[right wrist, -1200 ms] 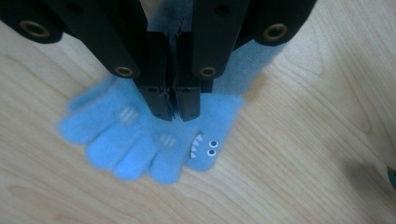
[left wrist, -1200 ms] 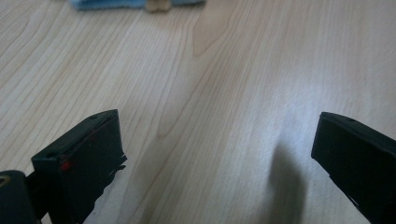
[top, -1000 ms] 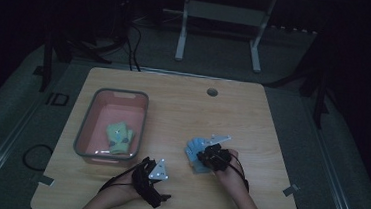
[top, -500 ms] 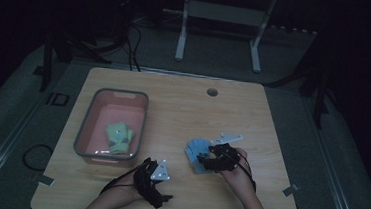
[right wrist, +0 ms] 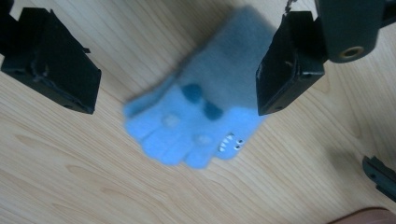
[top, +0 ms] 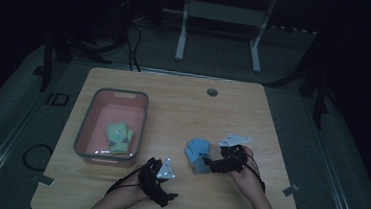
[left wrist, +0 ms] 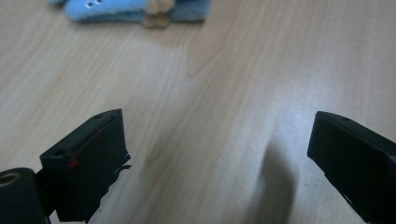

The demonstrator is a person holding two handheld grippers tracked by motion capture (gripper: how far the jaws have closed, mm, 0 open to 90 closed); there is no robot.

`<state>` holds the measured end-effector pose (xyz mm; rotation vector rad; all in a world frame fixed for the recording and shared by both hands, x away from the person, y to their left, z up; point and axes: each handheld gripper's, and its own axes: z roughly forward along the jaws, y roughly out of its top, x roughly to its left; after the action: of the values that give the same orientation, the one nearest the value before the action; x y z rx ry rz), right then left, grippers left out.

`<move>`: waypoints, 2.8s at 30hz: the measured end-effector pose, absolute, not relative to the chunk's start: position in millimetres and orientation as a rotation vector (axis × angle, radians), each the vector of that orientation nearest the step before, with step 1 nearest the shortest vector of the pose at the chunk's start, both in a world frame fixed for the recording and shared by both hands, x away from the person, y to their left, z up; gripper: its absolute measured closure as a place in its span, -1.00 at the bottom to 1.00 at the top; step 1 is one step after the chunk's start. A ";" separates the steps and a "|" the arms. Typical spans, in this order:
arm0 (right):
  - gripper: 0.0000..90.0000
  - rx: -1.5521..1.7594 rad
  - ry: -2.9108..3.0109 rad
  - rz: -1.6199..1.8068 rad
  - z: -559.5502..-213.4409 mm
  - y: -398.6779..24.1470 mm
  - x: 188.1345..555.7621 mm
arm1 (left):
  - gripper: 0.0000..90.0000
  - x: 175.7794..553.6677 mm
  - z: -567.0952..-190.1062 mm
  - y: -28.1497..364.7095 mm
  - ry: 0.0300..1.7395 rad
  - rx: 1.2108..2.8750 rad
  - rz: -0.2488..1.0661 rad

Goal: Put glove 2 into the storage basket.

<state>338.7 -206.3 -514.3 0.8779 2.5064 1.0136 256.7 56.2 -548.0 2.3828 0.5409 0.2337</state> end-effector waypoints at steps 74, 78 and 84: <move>0.73 1.097 2.704 1.115 -548.0 -186.8 390.8 | 0.68 319.4 -539.3 -21.5 0.225 2.449 0.325; 0.74 1.100 2.685 1.144 -540.0 -185.5 390.6 | 0.68 320.4 -533.2 -17.6 0.220 2.458 0.327; 0.73 1.078 2.679 1.172 -528.1 -180.4 389.8 | 0.69 317.5 -521.7 -8.9 0.211 2.461 0.351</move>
<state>389.8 -180.4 -528.1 1.0775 2.6788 1.1717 317.5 -8.9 -521.7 2.4607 0.2112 0.3509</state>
